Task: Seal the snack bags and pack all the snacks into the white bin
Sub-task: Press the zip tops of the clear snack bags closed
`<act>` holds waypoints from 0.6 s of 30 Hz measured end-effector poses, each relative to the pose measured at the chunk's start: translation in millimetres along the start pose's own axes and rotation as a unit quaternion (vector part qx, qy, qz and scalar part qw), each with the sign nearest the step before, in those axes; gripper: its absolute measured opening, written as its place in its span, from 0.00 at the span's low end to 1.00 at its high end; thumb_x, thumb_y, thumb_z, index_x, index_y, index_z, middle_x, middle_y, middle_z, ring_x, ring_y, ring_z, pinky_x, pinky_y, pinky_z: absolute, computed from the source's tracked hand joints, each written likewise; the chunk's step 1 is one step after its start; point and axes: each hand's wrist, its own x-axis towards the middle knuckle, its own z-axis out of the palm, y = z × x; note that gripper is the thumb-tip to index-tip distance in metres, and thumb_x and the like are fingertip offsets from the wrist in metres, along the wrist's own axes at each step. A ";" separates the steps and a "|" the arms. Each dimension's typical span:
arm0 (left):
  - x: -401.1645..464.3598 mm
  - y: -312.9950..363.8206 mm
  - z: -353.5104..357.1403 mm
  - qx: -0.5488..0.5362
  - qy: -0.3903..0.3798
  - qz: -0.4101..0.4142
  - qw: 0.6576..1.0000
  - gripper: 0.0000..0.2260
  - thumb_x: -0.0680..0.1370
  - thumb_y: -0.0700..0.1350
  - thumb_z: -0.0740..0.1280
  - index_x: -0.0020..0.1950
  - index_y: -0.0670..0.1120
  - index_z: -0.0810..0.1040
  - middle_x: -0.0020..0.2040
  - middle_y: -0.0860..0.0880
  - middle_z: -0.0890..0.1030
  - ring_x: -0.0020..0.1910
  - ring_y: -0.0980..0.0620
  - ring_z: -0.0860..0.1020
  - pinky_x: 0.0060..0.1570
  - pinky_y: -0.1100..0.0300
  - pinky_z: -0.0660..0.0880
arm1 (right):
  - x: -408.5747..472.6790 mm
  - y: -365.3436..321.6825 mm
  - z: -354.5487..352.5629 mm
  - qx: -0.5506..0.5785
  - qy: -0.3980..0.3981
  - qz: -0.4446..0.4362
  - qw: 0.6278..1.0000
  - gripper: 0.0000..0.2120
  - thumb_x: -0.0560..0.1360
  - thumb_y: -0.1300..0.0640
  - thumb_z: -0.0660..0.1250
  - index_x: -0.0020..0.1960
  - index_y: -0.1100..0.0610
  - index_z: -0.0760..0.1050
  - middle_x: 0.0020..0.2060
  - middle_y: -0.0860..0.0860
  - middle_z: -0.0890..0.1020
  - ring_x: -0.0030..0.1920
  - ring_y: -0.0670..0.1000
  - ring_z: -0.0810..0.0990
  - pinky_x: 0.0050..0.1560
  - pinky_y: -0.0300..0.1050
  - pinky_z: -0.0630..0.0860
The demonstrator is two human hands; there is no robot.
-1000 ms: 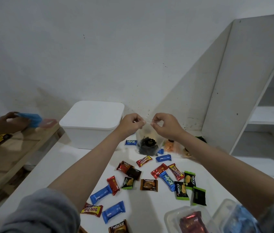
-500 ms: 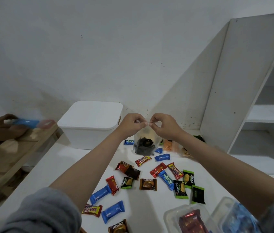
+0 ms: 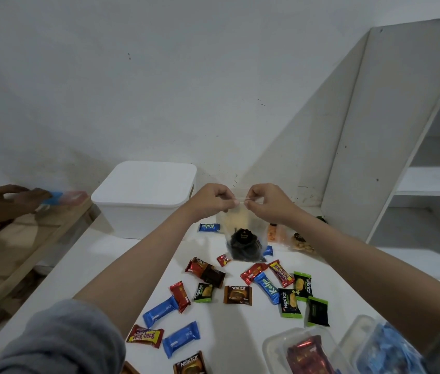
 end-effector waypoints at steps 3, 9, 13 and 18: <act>0.0 3.2 3.8 0.032 -0.001 0.023 0.999 0.06 0.74 0.44 0.72 0.45 0.42 0.81 0.38 0.52 0.80 0.39 0.57 0.77 0.43 0.67 0.73 | -0.9 -1.8 2.4 -0.008 -0.017 -0.007 1.000 0.05 0.75 0.57 0.66 0.44 0.58 0.79 0.42 0.51 0.81 0.47 0.51 0.79 0.52 0.49 0.77; 3.3 4.3 9.1 0.081 0.042 0.046 0.995 0.05 0.75 0.41 0.70 0.45 0.38 0.81 0.41 0.46 0.80 0.40 0.53 0.77 0.40 0.72 0.72 | -1.7 -4.2 5.7 0.010 -0.012 -0.001 1.000 0.04 0.76 0.57 0.66 0.45 0.56 0.77 0.45 0.54 0.82 0.49 0.51 0.79 0.51 0.47 0.75; 5.9 3.5 9.7 0.126 0.053 0.058 0.989 0.04 0.76 0.41 0.68 0.44 0.40 0.79 0.40 0.47 0.79 0.42 0.52 0.77 0.44 0.64 0.74 | -2.6 -1.5 7.3 0.068 0.012 0.016 0.998 0.05 0.75 0.55 0.68 0.45 0.57 0.79 0.41 0.51 0.82 0.46 0.49 0.79 0.46 0.43 0.74; 3.6 4.9 6.7 0.105 0.066 0.057 0.991 0.04 0.76 0.41 0.68 0.41 0.44 0.77 0.41 0.47 0.79 0.44 0.51 0.77 0.48 0.58 0.74 | -4.6 1.2 3.4 0.116 0.036 0.046 0.991 0.04 0.75 0.57 0.68 0.44 0.58 0.78 0.38 0.48 0.80 0.43 0.45 0.77 0.42 0.38 0.70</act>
